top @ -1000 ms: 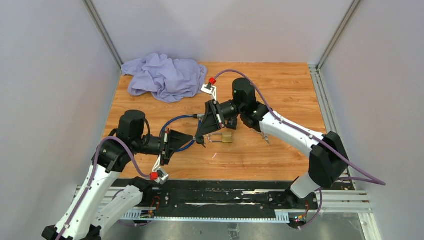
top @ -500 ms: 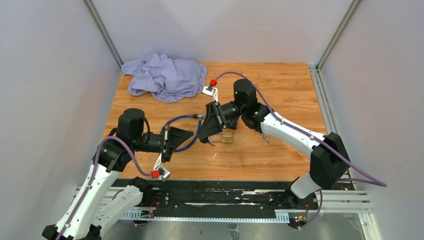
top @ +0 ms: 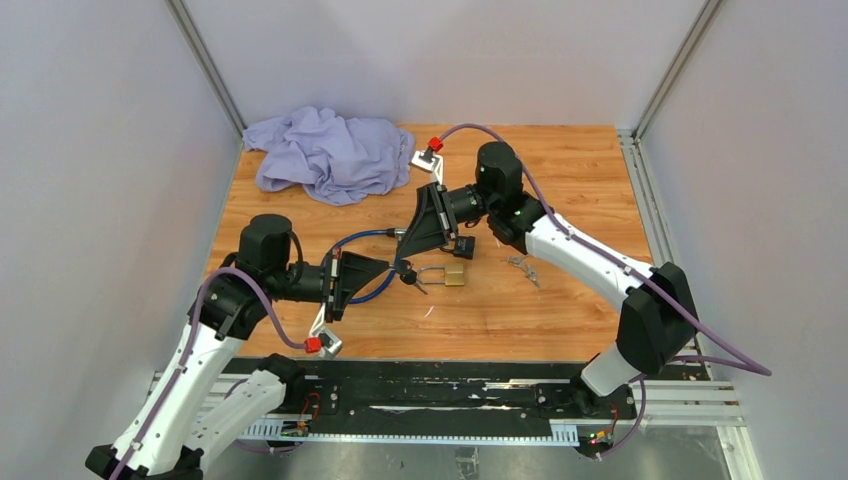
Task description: Unlock with the key
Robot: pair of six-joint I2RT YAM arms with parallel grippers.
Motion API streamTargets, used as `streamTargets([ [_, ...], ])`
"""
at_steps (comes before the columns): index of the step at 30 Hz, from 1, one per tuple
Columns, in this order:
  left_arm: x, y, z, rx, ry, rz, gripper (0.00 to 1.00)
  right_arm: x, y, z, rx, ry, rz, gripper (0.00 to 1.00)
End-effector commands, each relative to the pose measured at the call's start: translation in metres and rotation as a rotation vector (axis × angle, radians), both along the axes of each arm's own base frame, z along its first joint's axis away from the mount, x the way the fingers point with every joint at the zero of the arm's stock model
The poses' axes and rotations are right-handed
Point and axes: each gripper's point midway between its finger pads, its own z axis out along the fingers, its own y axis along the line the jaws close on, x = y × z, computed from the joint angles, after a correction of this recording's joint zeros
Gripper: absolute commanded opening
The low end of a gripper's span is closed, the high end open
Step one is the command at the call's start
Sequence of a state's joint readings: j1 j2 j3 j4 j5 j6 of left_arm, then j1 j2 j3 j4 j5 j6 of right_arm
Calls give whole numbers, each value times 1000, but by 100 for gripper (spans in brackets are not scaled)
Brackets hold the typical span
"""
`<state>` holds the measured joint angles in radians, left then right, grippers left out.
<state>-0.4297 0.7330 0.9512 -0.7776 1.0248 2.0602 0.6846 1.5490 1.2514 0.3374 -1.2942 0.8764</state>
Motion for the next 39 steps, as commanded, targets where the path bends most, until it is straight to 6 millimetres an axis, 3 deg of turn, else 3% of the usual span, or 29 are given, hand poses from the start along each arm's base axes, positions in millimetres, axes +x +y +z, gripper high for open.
streamTargets([
  [1, -11, -11, 40, -11, -673, -196, 0, -7, 0, -5, 4, 20, 38, 40],
  [6, -8, -12, 40, -8, -678, -190, 0, -13, -5, -7, 2, 24, 44, 29],
  [15, -5, -13, 44, -12, -695, -187, 0, -17, -7, -9, 4, 43, 45, 29],
  [18, -4, -13, 43, -10, -701, -184, 0, -17, -8, -8, 5, 49, 46, 20],
  [21, -1, -13, 44, -8, -712, -175, 0, -17, -8, -6, 6, 57, 46, 2],
  [27, 11, -14, 42, 13, -741, -142, 0, -16, -11, 2, 26, 76, 32, 1],
  [28, 14, -14, 41, 23, -741, -132, 4, -13, -12, 3, 28, 83, 18, 1],
  [32, 36, -9, 31, 86, -667, -40, 50, -1, -14, 4, 23, 102, -40, 1],
  [35, 60, 0, 24, 112, -495, 102, 74, 8, -17, -4, -5, 110, -90, 1],
  [39, 85, 20, 9, 142, -178, 325, 82, 24, -26, -22, -71, 121, -181, 1],
])
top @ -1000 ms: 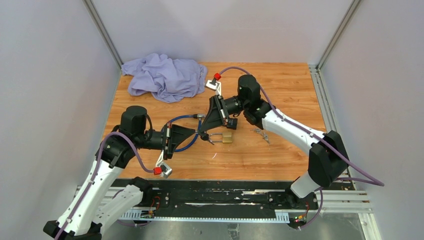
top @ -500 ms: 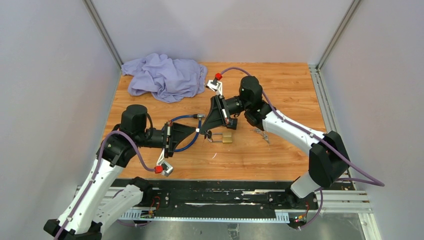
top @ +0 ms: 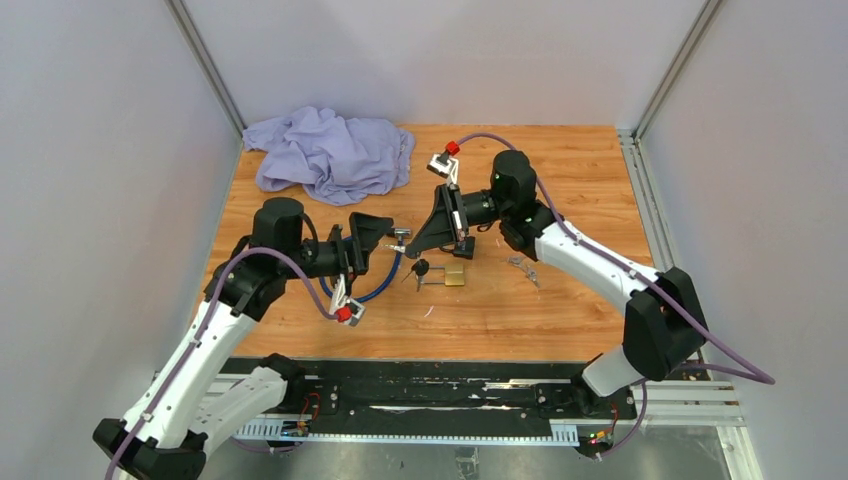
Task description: Unlock with the key
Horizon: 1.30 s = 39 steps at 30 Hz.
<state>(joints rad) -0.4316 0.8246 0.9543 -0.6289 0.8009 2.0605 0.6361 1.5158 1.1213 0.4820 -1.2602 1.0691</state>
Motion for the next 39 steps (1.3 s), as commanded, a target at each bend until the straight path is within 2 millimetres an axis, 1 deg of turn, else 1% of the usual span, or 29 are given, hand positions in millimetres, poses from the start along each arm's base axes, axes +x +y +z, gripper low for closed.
streamTargets([
  [1, 27, 21, 7, 66, 16, 189, 83, 18, -17, -11, -61, -31, -118, 1],
  [3, 34, 29, -3, 21, 213, 307, 84, 30, -26, -17, -90, -71, -183, 1],
  [6, 38, 32, -9, -112, 567, 485, 86, 45, -43, -24, -145, -128, -289, 1],
  [8, 35, 32, -16, -158, 806, 587, 86, 54, -54, -34, -200, -166, -352, 1],
  [11, 29, 26, -29, -183, 1153, 734, 84, 67, -74, -42, -272, -197, -446, 1],
  [12, 31, 22, -31, -207, 1250, 788, 84, 71, -83, -46, -298, -203, -487, 1],
  [15, 45, 11, -37, -263, 1442, 900, 82, 86, -109, -59, -381, -214, -608, 0],
  [18, 56, -6, -52, -244, 1586, 937, 82, 93, -135, -71, -455, -209, -711, 1],
  [23, 77, -34, -113, -67, 1648, 1006, 83, 86, -168, -90, -581, -215, -814, 1],
  [27, 105, -67, -150, -16, 1722, 1004, 88, 78, -188, -89, -634, -240, -874, 1],
  [30, 120, -90, -168, 46, 1692, 920, 96, 73, -199, -87, -673, -257, -893, 0],
  [35, 138, -119, -194, 128, 1590, 801, 100, 71, -210, -84, -698, -264, -921, 0],
  [39, 142, -134, -215, 179, 1539, 732, 100, 70, -216, -82, -701, -262, -939, 1],
])
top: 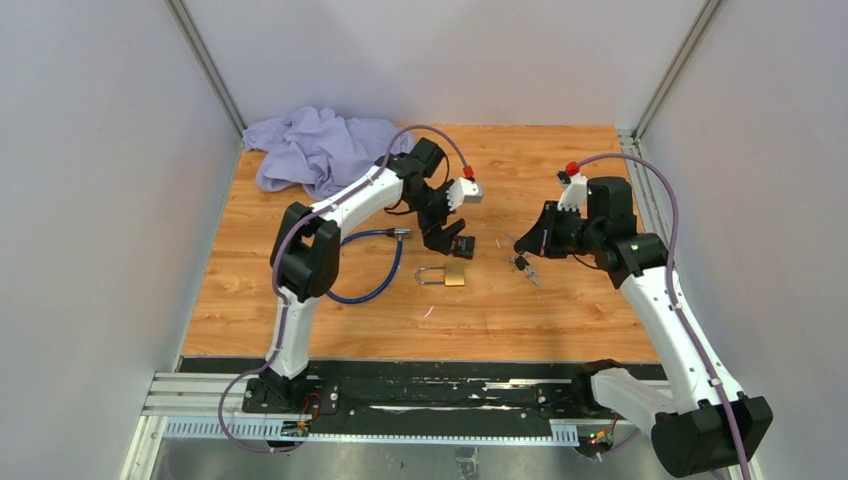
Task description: Unlock with the key
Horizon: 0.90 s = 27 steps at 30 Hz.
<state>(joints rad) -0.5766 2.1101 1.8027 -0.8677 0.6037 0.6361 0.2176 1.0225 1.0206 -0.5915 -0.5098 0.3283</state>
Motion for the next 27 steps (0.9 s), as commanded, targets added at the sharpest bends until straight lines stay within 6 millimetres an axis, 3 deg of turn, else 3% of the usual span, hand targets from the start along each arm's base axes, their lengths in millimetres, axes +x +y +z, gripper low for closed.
streamTargets([
  [1, 7, -26, -5, -57, -110, -143, 100, -1, -14, 9, -30, -27, -35, 1],
  [6, 12, -34, -26, -53, -202, -210, 99, -1, -17, 10, -20, -22, -39, 1],
  [14, 18, -44, -42, -64, -235, -245, 98, 2, -18, 17, 3, -26, -35, 1],
  [22, 16, -48, -59, -65, -224, -274, 86, 2, -21, 17, 17, -13, -42, 1],
  [27, 16, -50, -58, -69, -215, -288, 76, 3, -20, 21, 29, -18, -37, 1],
])
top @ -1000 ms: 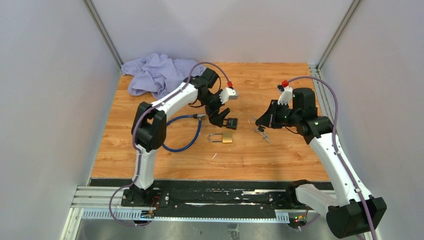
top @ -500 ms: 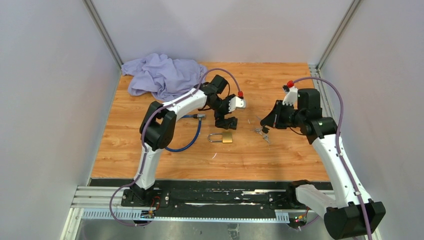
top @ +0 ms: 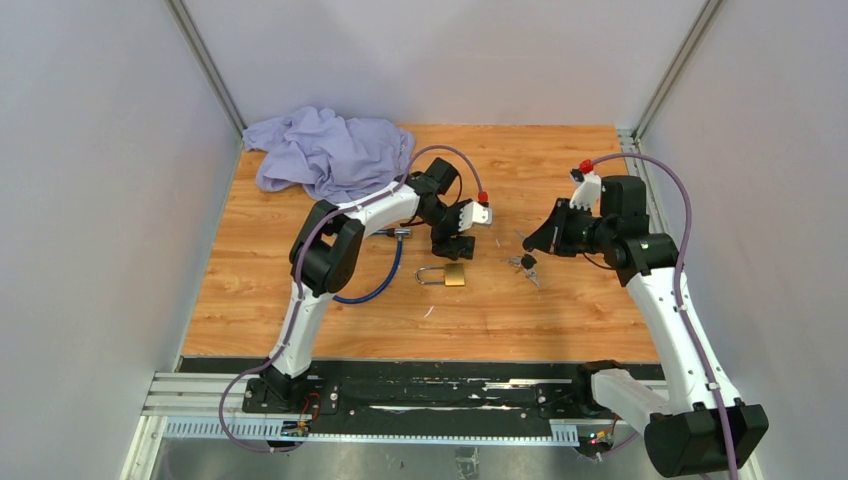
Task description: Unlock with the key
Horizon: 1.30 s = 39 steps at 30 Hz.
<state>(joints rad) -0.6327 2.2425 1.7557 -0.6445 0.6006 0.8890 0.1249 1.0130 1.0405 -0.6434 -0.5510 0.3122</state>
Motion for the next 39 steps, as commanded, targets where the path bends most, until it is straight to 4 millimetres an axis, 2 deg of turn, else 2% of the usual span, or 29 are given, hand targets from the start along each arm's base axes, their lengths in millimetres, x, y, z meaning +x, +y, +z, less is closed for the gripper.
streamTargets([
  [1, -1, -13, 5, -31, -9, -49, 73, 1, 0, 17, 18, -36, 17, 1],
  [7, -1, -14, 4, -24, -16, -54, 64, -1, 1, 22, 25, -45, 21, 1],
  [11, -3, -15, 1, -13, -39, -80, 55, -2, 1, 22, 28, -42, 22, 1],
  [14, -3, -16, -1, 0, -55, -90, 54, -3, 1, 24, 30, -48, 20, 1],
  [16, -5, -17, -2, 7, -64, -99, 58, -4, 0, 25, 30, -49, 22, 0],
  [21, -5, -19, -3, 15, -85, -99, 79, -4, 1, 27, 34, -51, 24, 1],
  [25, -6, -20, -4, 21, -92, -104, 82, -4, 1, 28, 34, -54, 22, 0],
  [28, -7, -20, -4, 20, -92, -110, 70, -5, 0, 29, 33, -57, 17, 1],
  [30, -9, -19, -3, 16, -97, -118, 56, -5, -1, 31, 33, -60, 14, 1],
  [32, -9, -15, 3, 18, -121, -120, 33, -6, -1, 33, 35, -64, 10, 1],
  [34, -4, -10, 21, 10, -171, -109, 13, -6, -2, 36, 36, -71, 7, 1],
  [35, -2, -7, 31, 5, -189, -98, 9, -7, -2, 38, 37, -76, 7, 1],
  [39, 7, 13, 91, -48, -255, -53, 5, -9, -2, 44, 42, -93, 3, 1],
])
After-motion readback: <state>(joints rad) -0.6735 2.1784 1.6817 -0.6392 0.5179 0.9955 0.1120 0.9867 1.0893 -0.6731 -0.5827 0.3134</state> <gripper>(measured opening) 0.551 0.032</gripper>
